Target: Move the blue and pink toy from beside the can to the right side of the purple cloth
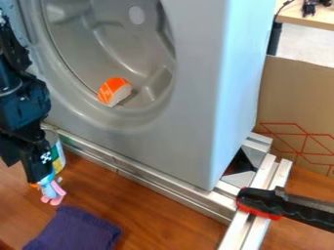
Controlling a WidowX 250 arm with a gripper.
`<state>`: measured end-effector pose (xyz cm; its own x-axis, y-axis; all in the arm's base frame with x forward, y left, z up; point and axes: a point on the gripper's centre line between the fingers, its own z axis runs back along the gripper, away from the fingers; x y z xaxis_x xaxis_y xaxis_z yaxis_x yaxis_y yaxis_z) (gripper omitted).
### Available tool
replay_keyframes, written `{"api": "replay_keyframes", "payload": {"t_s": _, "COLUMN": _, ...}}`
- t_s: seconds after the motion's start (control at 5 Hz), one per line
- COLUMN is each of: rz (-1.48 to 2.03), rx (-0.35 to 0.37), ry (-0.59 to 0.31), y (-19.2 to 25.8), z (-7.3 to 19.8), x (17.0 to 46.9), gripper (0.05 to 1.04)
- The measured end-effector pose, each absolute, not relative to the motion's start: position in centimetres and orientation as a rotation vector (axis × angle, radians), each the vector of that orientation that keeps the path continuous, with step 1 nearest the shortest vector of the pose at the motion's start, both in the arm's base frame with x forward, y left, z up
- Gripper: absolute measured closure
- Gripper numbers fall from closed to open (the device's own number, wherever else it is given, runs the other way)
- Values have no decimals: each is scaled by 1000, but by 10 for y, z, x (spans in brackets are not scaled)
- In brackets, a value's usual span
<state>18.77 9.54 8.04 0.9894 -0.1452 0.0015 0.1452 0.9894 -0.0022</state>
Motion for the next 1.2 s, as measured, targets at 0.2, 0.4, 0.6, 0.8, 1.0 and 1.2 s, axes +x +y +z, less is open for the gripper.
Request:
{"api": "replay_keyframes", "payload": {"t_s": 0.2, "rz": -146, "rx": -9, "ry": 10, "y": 95, "z": 77, "x": 187, "gripper": 85}}
{"api": "replay_keyframes", "payload": {"t_s": 0.4, "rz": -102, "rx": -17, "ry": 38, "y": 100, "z": 67, "x": 194, "gripper": 85}}
{"api": "replay_keyframes", "payload": {"t_s": 0.6, "rz": -102, "rx": -2, "ry": 48, "y": 102, "z": 67, "x": 203, "gripper": 85}}
{"api": "replay_keyframes", "payload": {"t_s": 0.8, "rz": -95, "rx": 0, "ry": 80, "y": 107, "z": 62, "x": 206, "gripper": 85}}
{"api": "replay_keyframes", "payload": {"t_s": 1.0, "rz": -75, "rx": 11, "ry": 97, "y": 111, "z": 59, "x": 209, "gripper": 85}}
{"api": "replay_keyframes", "payload": {"t_s": 1.2, "rz": -61, "rx": 33, "ry": 95, "y": 116, "z": 61, "x": 213, "gripper": 85}}
